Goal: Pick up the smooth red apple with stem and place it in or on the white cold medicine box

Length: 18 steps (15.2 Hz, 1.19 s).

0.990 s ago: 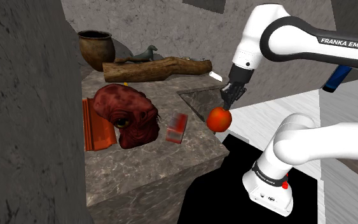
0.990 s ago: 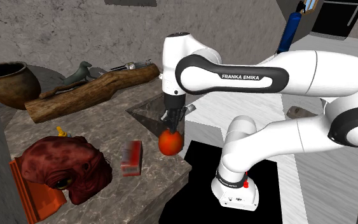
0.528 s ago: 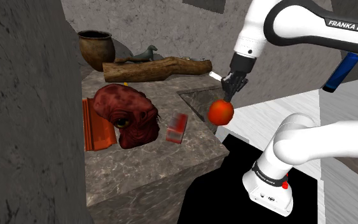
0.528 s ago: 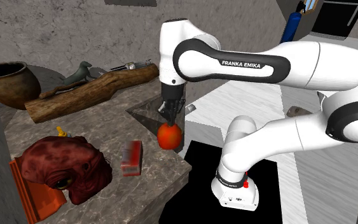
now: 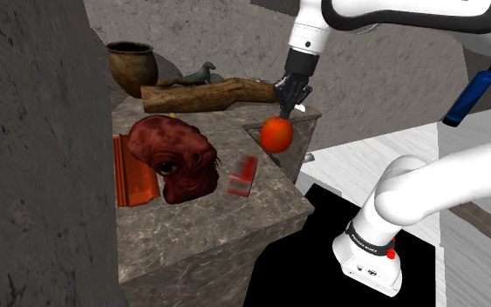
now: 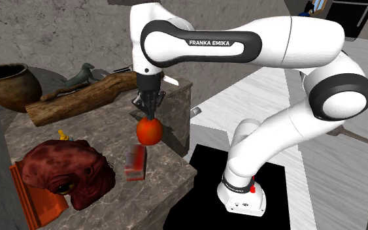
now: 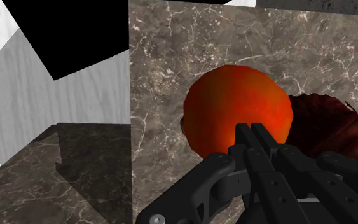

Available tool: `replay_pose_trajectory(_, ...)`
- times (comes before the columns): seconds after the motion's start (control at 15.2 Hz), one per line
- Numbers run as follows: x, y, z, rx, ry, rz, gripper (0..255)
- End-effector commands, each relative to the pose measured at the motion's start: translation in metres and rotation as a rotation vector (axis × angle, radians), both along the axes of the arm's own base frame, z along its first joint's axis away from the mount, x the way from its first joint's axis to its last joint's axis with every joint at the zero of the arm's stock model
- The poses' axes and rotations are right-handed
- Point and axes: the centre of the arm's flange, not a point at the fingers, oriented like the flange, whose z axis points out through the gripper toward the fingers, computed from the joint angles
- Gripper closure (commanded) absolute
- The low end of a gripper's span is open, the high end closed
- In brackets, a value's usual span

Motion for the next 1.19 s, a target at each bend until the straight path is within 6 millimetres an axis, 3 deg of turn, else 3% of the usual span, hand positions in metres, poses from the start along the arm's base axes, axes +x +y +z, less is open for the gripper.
replay_pose_trajectory(0.0, 0.025, 0.006, 0.011, 0.001, 0.0, 0.0, 255)
replay_pose_trajectory(0.33, 0.086, 0.023, 0.038, 0.001, 0.0, 0.0, 255)
replay_pose_trajectory(1.12, 0.086, 0.023, -0.025, 0.001, 0.0, 0.0, 255)
